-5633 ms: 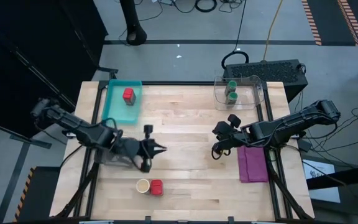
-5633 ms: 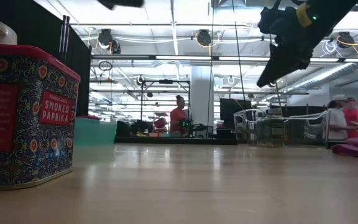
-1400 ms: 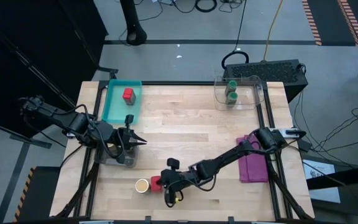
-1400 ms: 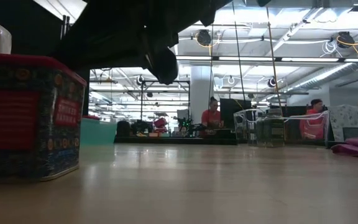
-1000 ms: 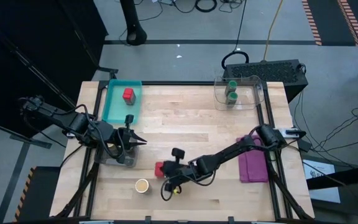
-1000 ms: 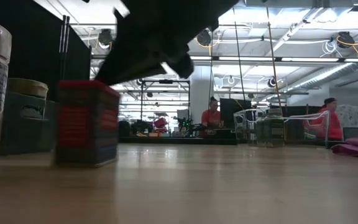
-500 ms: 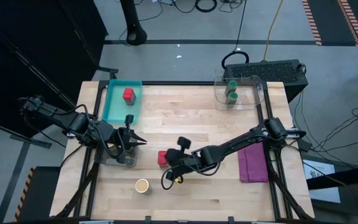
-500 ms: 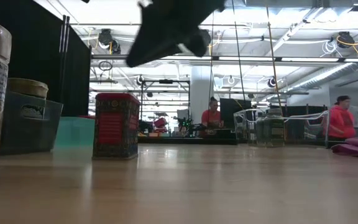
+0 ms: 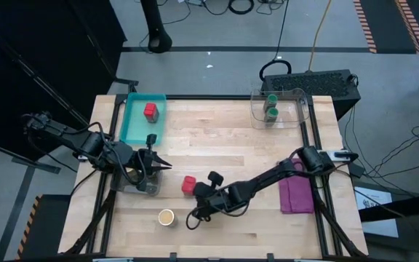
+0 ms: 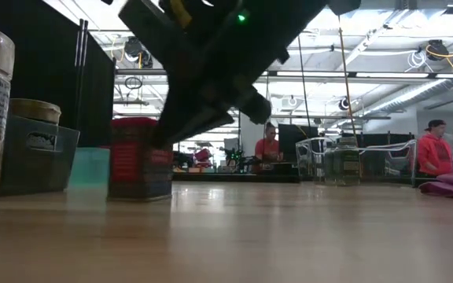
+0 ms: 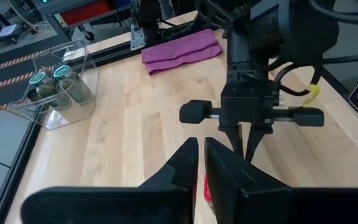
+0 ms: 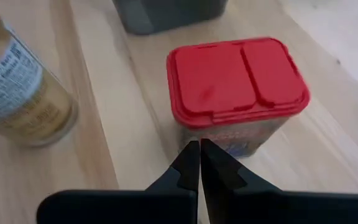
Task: Sort spices by type
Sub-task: Put the red seasoning can into the blue bin
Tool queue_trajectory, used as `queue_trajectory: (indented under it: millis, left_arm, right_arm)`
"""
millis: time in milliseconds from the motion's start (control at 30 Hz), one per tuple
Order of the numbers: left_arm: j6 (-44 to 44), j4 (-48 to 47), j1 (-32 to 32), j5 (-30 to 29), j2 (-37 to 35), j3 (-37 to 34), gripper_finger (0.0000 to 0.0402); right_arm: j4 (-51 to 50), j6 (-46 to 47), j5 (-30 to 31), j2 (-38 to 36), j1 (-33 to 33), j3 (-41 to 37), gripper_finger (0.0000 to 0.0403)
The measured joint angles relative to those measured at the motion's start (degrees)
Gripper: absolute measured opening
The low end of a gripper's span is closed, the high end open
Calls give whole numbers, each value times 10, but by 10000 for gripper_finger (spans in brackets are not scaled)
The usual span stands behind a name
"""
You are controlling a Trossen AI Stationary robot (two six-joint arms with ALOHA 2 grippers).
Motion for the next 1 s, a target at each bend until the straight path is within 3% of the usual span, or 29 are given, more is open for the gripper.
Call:
queue_trajectory:
  millis: [167,300,467,633,700,833,1000]
  left_arm:
    - [0,1,0,0,0,0,36]
    - [-17,2,0,-1,2,0,36]
    - [-173,22,-5,-16,22,0,36]
    - [-309,23,-25,-106,88,17,23]
    - [-364,-14,-25,-101,128,40,12]
    - [-479,-153,-26,-27,223,123,5]
    - [-567,-338,-28,41,328,226,5]
  right_arm:
    - [22,-20,3,0,-3,1,0]
    - [-15,-34,6,-3,-5,1,0]
    - [-162,-22,42,-53,19,1,0]
    - [-344,7,48,-108,39,1,0]
    - [-397,10,48,-132,42,1,0]
    - [-486,4,55,-180,43,1,0]
    - [-551,-7,146,-226,41,1,0]
